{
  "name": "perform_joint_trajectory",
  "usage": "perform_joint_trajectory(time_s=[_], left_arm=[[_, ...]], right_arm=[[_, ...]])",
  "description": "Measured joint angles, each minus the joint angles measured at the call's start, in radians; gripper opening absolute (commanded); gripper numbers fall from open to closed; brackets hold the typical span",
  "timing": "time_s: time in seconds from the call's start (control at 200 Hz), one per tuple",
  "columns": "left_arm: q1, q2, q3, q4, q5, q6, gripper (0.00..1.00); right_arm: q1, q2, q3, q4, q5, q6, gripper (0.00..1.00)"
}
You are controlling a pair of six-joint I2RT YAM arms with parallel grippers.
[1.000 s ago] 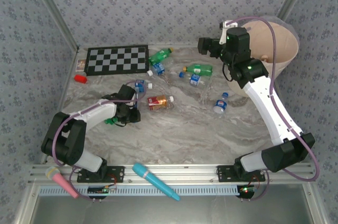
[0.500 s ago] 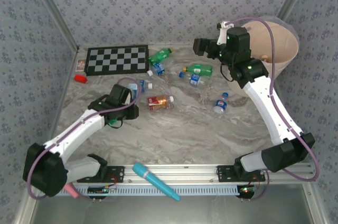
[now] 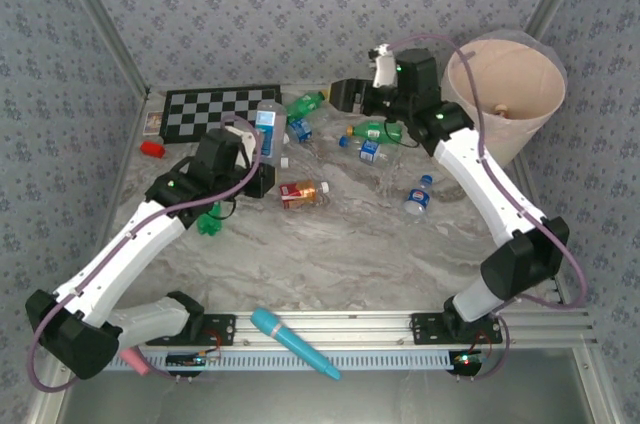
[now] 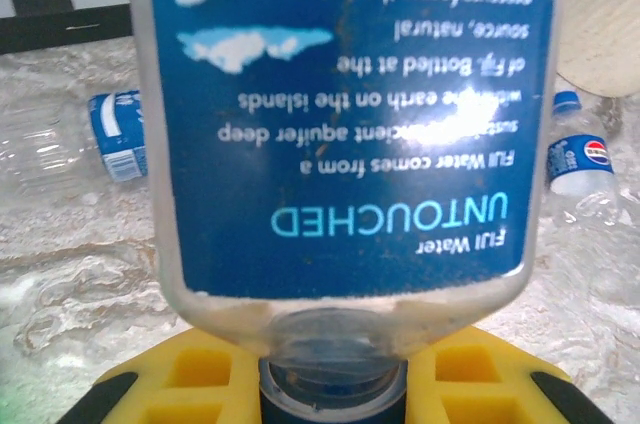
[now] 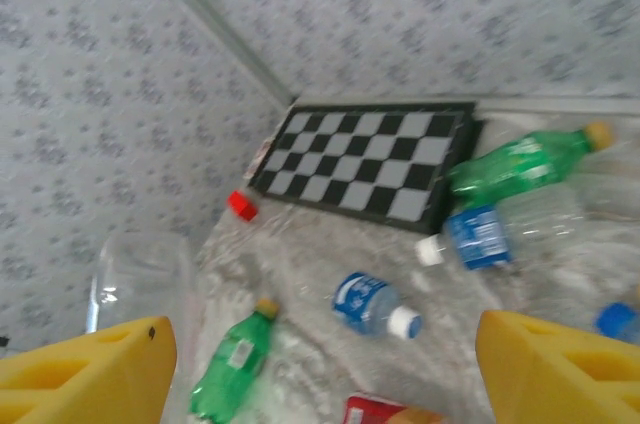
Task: Put the plastic bottles in the bin
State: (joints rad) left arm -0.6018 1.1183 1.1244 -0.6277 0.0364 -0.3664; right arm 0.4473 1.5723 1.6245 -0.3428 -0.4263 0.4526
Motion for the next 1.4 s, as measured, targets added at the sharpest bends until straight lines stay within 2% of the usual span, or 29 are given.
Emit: perform_joint_trajectory(time_s=[0.255,0.595,0.71,0.875,0.945,0.98,1.015,1.07,1.124,1.174,1.244,1.339,1.399], left_arm=[[-0.058,0.03,0.025,-0.005,-0.014,0.024,0.22],[-0.085,0.03,0.059,-0.009,-0.039,0.032,0.22],[-0.095,0.03,0.068,-0.012,-0.044,0.037,0.21],[-0.097,0.03,0.074,-0.024,-0.045,0.037,0.21],[-0.099,0.032,0.074,-0.024,-0.045,0.037,0.22],[-0.1,0.035,0.076,-0.026,-0.045,0.037,0.23],[-0.1,0.037,0.078,-0.025,-0.046,0.037,0.27],[-0.1,0.037,0.08,-0.023,-0.048,0.038,0.43],[-0.1,0.038,0.08,-0.023,-0.053,0.038,0.5],[-0.101,0.037,0.081,-0.023,-0.057,0.05,0.63],[-0.101,0.037,0.083,-0.022,-0.068,0.049,0.67],[-0.101,0.034,0.083,-0.019,-0.088,0.047,0.9],[-0.101,0.032,0.083,-0.018,-0.103,0.042,0.98]], right_arm=[[0.085,0.104,0.064,0.005,-0.131,0.063,0.77],[0.126,0.18,0.101,0.048,-0.252,0.132,0.77],[0.138,0.194,0.108,0.048,-0.281,0.139,0.66],[0.143,0.207,0.117,0.057,-0.315,0.151,0.64],[0.143,0.21,0.121,0.058,-0.323,0.15,0.52],[0.142,0.212,0.122,0.059,-0.323,0.15,0.5],[0.141,0.213,0.123,0.058,-0.323,0.15,0.49],[0.137,0.216,0.125,0.058,-0.327,0.15,0.5],[0.132,0.217,0.129,0.054,-0.327,0.154,0.51],[0.129,0.217,0.133,0.054,-0.327,0.154,0.51],[0.119,0.217,0.136,0.053,-0.325,0.157,0.52],[0.093,0.217,0.136,0.049,-0.317,0.159,0.52],[0.069,0.214,0.136,0.042,-0.306,0.158,0.52]])
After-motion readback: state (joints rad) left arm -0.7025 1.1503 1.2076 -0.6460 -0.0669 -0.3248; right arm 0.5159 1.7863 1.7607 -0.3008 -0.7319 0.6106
